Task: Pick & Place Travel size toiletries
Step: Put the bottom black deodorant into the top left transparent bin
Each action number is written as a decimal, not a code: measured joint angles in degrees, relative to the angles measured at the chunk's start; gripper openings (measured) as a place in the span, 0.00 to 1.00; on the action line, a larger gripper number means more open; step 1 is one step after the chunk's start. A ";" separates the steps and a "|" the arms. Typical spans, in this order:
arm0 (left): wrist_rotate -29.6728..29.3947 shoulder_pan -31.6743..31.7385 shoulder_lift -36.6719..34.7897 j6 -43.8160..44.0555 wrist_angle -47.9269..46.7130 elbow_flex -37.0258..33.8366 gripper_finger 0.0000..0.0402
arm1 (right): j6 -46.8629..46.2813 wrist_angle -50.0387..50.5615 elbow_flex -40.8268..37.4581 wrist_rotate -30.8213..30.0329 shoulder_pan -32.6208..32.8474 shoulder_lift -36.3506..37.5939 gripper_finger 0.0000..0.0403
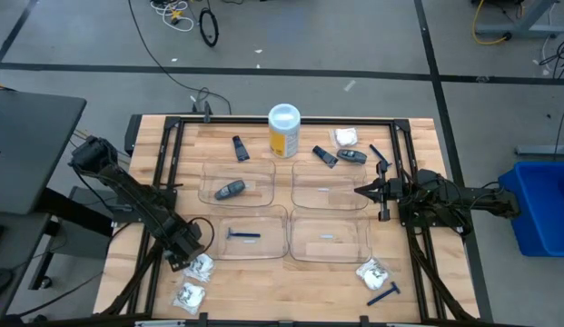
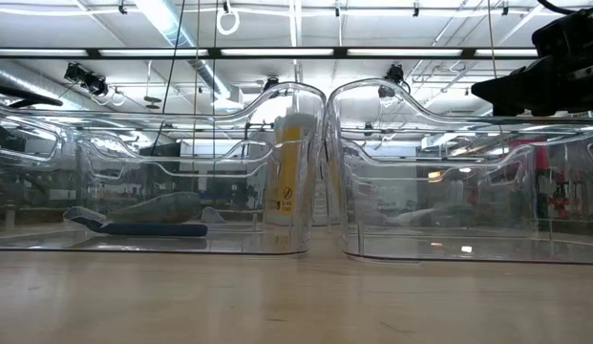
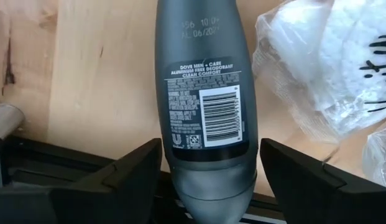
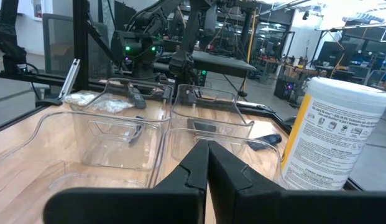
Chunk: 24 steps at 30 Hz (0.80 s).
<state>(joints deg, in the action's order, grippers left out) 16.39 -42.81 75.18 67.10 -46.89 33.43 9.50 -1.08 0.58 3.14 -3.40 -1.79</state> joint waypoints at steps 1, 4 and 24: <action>0.11 0.00 0.00 0.00 0.04 0.00 0.67 | 0.00 0.00 0.00 0.00 0.00 0.00 0.03; 0.45 0.00 -0.02 -0.20 0.08 0.00 0.63 | 0.00 0.00 0.00 0.00 -0.01 0.00 0.03; 0.96 0.00 -0.07 -0.98 0.25 0.00 0.56 | 0.00 0.00 0.00 0.00 0.00 0.00 0.03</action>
<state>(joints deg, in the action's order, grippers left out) 17.35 -42.81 75.11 66.12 -46.63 33.43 9.50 -1.08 0.58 3.14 -3.40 -1.78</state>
